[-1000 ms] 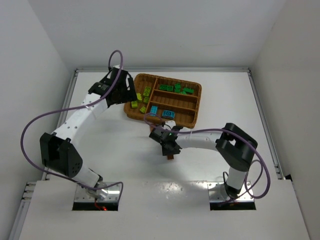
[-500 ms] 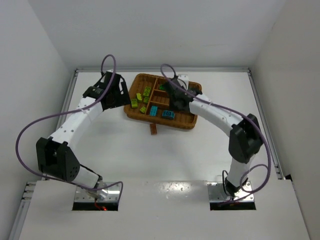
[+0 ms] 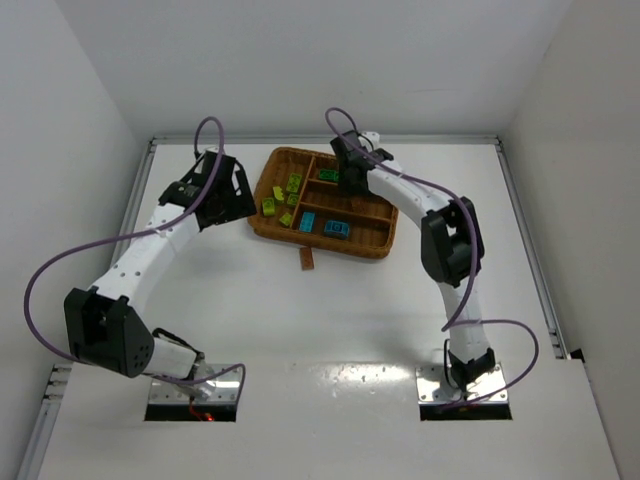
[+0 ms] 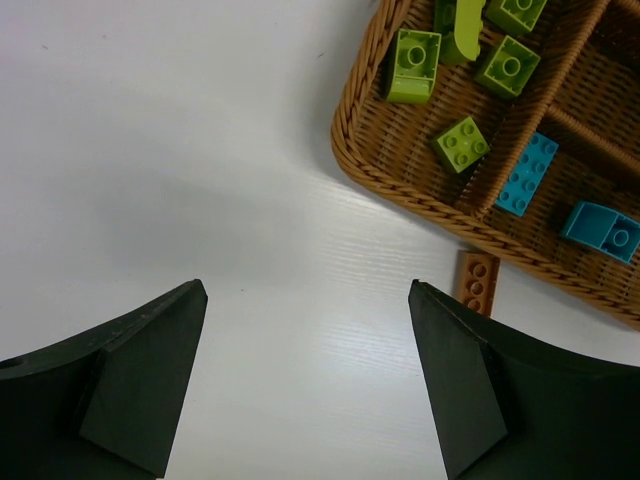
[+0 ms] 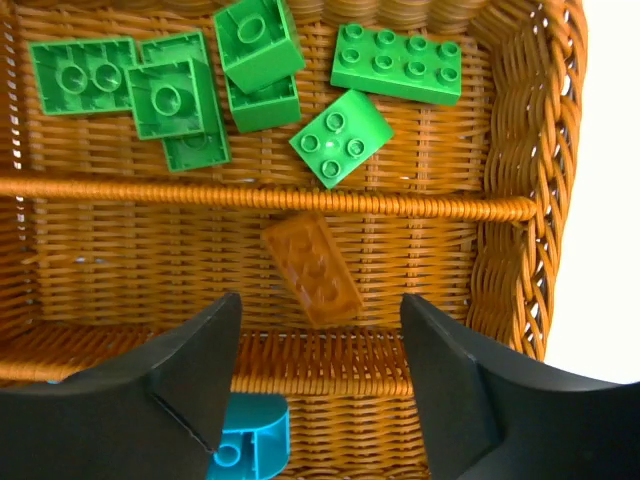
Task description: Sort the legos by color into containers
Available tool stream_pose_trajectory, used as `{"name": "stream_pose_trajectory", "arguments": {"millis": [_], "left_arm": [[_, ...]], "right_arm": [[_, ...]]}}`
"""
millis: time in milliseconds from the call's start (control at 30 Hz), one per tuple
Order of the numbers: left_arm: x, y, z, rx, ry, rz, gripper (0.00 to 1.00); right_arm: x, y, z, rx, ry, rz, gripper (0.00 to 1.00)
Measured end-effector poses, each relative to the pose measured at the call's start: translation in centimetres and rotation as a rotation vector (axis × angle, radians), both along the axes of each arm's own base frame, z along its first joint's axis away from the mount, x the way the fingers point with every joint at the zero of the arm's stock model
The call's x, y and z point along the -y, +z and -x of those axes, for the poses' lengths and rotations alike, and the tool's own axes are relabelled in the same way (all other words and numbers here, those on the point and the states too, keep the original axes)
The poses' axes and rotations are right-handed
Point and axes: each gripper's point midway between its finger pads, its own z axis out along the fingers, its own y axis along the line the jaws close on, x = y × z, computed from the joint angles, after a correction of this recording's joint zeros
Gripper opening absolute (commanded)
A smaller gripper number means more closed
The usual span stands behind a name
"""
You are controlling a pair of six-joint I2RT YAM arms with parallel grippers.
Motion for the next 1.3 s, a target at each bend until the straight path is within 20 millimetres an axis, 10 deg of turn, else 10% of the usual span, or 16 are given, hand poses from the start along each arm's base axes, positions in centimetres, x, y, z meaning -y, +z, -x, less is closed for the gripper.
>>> {"name": "stream_pose_trajectory", "arguments": {"millis": [267, 500, 700, 1000, 1300], "left_arm": [[-0.4, -0.1, 0.1, -0.002, 0.013, -0.006, 0.89], [-1.5, 0.9, 0.5, 0.031, 0.076, -0.024, 0.89], [-3.5, 1.8, 1.0, 0.066, 0.182, -0.018, 0.90], [-4.4, 1.8, 1.8, 0.063, 0.217, -0.018, 0.90], [-4.4, 1.6, 1.9, 0.057, 0.217, -0.019, 0.90]], "right_arm": [[-0.6, 2.5, 1.7, 0.037, 0.048, -0.012, 0.62], [-7.6, 3.0, 14.0, -0.013, 0.385, -0.105, 0.74], [-13.7, -1.7, 19.8, -0.132, 0.574, -0.111, 0.75], [-13.4, -8.1, 18.6, -0.241, 0.532, -0.043, 0.72], [-15.6, -8.4, 16.4, -0.204, 0.532, -0.057, 0.24]]}}
